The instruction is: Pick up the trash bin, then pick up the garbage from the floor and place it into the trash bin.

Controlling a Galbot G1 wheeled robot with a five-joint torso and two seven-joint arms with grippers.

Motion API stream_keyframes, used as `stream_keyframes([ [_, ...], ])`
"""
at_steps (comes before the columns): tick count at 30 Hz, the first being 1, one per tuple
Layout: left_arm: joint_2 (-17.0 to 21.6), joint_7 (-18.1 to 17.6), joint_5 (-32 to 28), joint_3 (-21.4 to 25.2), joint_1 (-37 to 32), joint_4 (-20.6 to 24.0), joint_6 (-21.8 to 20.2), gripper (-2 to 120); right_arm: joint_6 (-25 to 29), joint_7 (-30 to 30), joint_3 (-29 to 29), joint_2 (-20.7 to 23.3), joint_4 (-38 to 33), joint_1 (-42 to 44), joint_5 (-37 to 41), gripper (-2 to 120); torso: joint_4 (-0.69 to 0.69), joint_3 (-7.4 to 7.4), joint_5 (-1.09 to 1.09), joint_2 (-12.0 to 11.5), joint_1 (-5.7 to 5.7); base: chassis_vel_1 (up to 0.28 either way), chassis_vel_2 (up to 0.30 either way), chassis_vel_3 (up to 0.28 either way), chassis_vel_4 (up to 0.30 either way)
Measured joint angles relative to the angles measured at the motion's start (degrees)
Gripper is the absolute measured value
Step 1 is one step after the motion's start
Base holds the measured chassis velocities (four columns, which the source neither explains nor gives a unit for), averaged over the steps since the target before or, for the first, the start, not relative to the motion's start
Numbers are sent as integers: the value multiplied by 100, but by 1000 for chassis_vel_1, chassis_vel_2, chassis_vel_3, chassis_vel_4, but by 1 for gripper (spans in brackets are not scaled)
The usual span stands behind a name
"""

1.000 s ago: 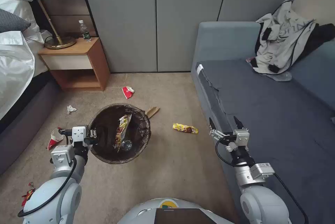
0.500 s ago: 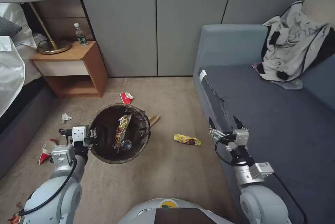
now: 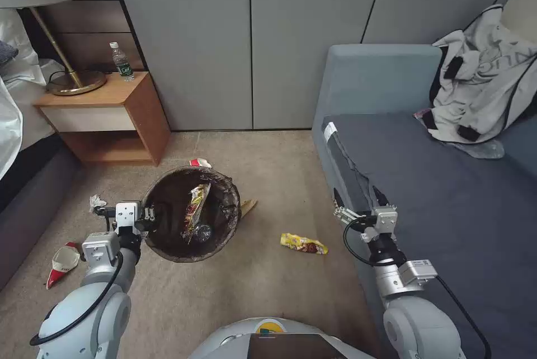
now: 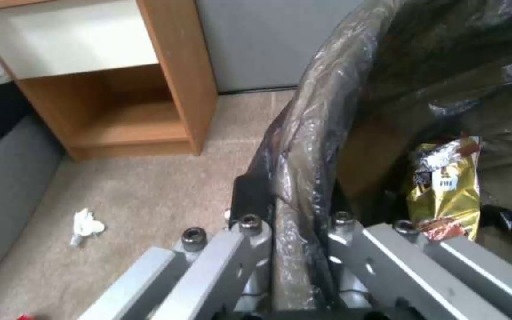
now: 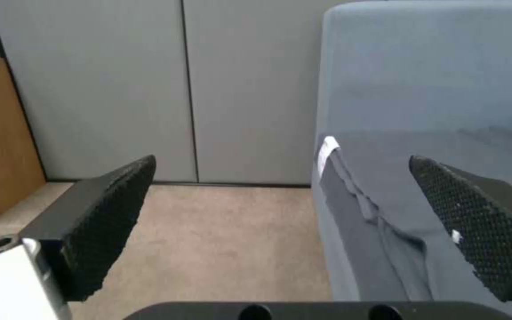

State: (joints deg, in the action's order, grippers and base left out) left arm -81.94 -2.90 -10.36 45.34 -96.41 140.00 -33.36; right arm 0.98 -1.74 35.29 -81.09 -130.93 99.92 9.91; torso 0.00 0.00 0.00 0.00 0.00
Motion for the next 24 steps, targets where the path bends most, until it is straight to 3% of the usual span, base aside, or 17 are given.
stream_keyframes([
  [11, -4, 0, -11, 7, -4, 16, 5, 4, -193, -8, -52, 39, -19, 27, 34, 100, 0, 1, -1, 0, 1, -95, 105, 103, -114],
  [24, 0, 0, -47, 40, -38, 106, 3, 4, -1262, -718, 25, 384, 98, -266, -3, 100, 0, 0, 0, 0, 0, 0, 0, 0, 0],
])
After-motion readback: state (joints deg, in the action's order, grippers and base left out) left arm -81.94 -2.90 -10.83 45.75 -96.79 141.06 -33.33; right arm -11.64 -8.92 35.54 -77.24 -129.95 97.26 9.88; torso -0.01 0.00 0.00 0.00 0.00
